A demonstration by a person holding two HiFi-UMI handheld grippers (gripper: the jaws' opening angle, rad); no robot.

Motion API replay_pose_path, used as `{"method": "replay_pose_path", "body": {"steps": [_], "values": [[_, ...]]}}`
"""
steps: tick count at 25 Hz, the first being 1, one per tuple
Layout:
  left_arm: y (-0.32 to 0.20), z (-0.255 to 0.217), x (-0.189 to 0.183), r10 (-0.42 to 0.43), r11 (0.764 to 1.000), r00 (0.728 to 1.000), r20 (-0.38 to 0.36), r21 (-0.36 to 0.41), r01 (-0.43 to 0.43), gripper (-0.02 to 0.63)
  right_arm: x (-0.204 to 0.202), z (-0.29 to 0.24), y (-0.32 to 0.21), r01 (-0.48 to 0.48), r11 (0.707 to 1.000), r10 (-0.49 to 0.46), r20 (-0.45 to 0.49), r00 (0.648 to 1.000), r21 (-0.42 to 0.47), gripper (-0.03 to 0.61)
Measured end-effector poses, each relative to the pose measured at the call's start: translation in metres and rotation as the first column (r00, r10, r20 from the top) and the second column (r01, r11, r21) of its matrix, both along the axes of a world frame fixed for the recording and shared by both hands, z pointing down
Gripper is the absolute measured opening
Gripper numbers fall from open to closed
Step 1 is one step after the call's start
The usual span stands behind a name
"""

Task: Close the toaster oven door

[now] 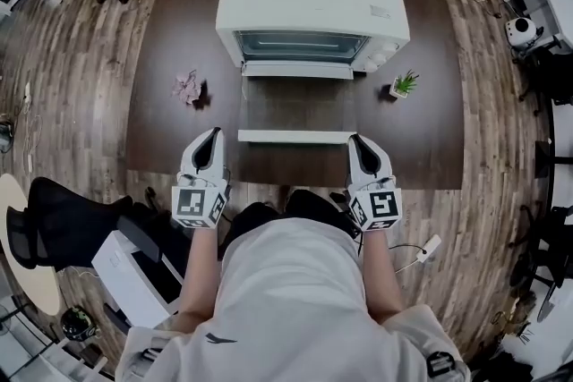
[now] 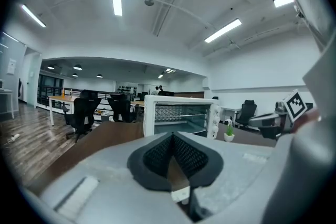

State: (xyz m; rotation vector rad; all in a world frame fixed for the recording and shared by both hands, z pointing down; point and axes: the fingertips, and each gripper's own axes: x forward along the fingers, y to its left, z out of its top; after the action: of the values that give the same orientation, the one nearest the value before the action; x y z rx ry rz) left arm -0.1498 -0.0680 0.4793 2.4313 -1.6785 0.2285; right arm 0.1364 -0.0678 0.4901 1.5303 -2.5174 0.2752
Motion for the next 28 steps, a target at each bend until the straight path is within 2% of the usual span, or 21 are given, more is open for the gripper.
{"method": "replay_pose_path", "body": {"steps": [6, 15, 17, 19, 22, 25, 28], "values": [[-0.029, -0.006, 0.002, -0.025, 1.000, 1.000, -0.004, 0.005, 0.025, 0.003, 0.004, -0.010, -0.041, 0.034, 0.999, -0.034, -0.003, 0.999, 0.013, 0.017], [-0.055, -0.002, -0.008, 0.040, 0.999, 0.999, -0.020, -0.012, -0.040, 0.003, 0.002, 0.003, -0.058, -0.047, 0.999, 0.047, -0.030, 0.998, -0.023, 0.022], [-0.058, -0.001, -0.013, 0.045, 0.999, 0.999, -0.018, -0.009, -0.045, 0.003, 0.008, 0.018, -0.054, -0.074, 0.995, 0.070, -0.062, 0.996, -0.060, 0.052], [-0.057, 0.001, -0.019, 0.049, 0.999, 0.999, -0.014, -0.011, -0.049, 0.003, 0.015, 0.043, -0.046, -0.094, 0.987, 0.081, -0.100, 0.992, -0.128, 0.117], [-0.054, 0.007, -0.025, 0.056, 0.998, 0.998, -0.006, -0.021, -0.056, 0.003, 0.025, 0.098, -0.026, -0.099, 0.959, 0.056, -0.161, 0.985, -0.267, 0.183], [-0.047, 0.014, -0.028, 0.051, 0.998, 0.999, -0.012, -0.033, -0.051, 0.003, 0.038, 0.158, 0.002, -0.113, 0.900, 0.024, -0.213, 0.977, -0.420, 0.240], [-0.044, 0.017, -0.031, 0.050, 0.998, 0.999, -0.015, -0.039, -0.051, 0.003, 0.040, 0.194, 0.014, -0.132, 0.849, 0.036, -0.193, 0.981, -0.512, 0.261]]}}
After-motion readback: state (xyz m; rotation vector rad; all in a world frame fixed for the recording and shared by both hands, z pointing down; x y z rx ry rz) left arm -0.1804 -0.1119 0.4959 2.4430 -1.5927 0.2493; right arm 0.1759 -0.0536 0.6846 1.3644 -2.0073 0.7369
